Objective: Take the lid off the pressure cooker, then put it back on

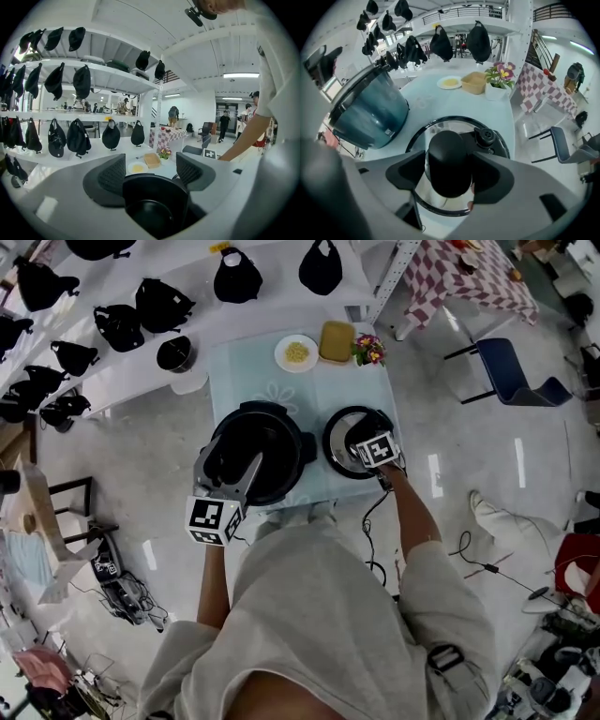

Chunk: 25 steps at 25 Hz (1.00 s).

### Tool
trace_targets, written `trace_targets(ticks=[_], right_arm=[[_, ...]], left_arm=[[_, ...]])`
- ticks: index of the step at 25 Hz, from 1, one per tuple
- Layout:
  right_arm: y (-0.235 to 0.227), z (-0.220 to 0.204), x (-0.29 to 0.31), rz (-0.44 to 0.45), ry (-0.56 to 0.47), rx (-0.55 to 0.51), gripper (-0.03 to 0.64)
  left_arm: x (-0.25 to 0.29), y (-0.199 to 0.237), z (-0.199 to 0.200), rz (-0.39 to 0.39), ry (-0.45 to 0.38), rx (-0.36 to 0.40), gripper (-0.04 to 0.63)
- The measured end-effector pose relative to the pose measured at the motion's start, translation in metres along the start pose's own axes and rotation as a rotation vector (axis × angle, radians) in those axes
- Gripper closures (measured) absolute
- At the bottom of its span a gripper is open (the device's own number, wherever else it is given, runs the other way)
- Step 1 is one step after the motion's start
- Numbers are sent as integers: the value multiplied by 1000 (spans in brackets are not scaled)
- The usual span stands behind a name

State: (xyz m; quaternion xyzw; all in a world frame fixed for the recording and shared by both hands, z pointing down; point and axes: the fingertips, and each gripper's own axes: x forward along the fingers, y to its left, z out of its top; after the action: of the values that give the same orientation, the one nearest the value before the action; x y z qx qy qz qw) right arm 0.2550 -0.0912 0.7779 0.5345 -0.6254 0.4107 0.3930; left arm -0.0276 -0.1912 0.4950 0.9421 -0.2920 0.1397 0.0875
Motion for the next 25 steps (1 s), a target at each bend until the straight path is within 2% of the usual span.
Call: trace_targets(ticks=[4, 6, 10, 14, 17, 19, 25], right_arm=[[-7, -9, 14, -28, 127, -36, 316], [-11, -12, 15, -40, 155, -53, 314], [-9, -12, 19, -21, 155, -61, 313], [6, -3, 19, 40, 114, -73, 331], [-8, -9, 14, -30, 162, -106, 337], [-11, -11, 13, -46, 179, -108, 339], [9, -7, 2, 35, 130, -75, 341]], left_arm=[[-6, 7, -1, 23, 15, 0, 272], [-8, 8, -2, 33, 19, 1, 272], [-8, 8, -5, 41, 24, 1, 272], [-7, 4, -4, 32, 34, 15, 272], [-9, 1, -5, 32, 43, 31, 272], [-11, 0, -5, 34, 41, 30, 272], [-9, -3, 0, 19, 7, 26, 272]])
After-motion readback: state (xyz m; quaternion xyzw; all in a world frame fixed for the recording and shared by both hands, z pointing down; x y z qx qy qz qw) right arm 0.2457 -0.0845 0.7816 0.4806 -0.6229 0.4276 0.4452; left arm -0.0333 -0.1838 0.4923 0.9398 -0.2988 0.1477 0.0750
